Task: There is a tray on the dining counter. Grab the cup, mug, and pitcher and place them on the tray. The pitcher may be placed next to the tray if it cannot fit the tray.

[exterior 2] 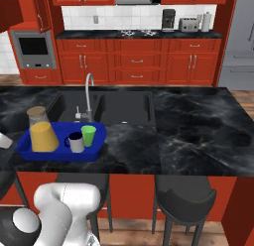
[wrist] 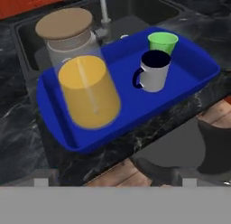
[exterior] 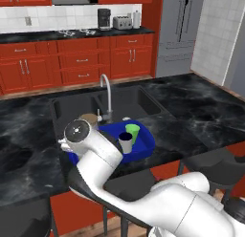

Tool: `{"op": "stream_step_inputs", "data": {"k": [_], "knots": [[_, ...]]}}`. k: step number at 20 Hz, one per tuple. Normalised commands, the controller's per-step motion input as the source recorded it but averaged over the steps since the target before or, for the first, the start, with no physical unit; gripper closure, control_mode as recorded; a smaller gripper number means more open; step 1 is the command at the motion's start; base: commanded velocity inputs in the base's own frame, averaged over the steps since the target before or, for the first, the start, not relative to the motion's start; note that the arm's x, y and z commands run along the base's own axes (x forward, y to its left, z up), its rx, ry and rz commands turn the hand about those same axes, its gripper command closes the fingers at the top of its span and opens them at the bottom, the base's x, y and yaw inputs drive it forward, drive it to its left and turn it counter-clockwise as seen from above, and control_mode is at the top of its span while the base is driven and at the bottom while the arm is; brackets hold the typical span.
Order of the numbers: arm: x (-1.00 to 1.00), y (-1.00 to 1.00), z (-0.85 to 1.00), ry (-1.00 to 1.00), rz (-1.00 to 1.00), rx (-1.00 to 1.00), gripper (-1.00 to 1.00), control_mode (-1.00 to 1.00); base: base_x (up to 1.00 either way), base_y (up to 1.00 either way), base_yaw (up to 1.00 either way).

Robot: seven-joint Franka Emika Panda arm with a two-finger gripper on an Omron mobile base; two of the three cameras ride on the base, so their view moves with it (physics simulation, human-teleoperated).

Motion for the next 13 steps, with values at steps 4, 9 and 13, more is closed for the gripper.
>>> {"op": "stream_step_inputs", "data": {"k": [4, 9, 13], "knots": [[-0.52, -0.07, 0.42, 0.37, 0.0, 0.12, -1.0, -1.0, 0.0, 0.0, 0.0], [-0.7, -0.11, 0.11, 0.26, 0.0, 0.04, -1.0, -1.0, 0.0, 0.0, 0.0], [-0.84, -0.13, 0.0, 0.2, 0.0, 0.0, -1.0, -1.0, 0.0, 0.0, 0.0]]}}
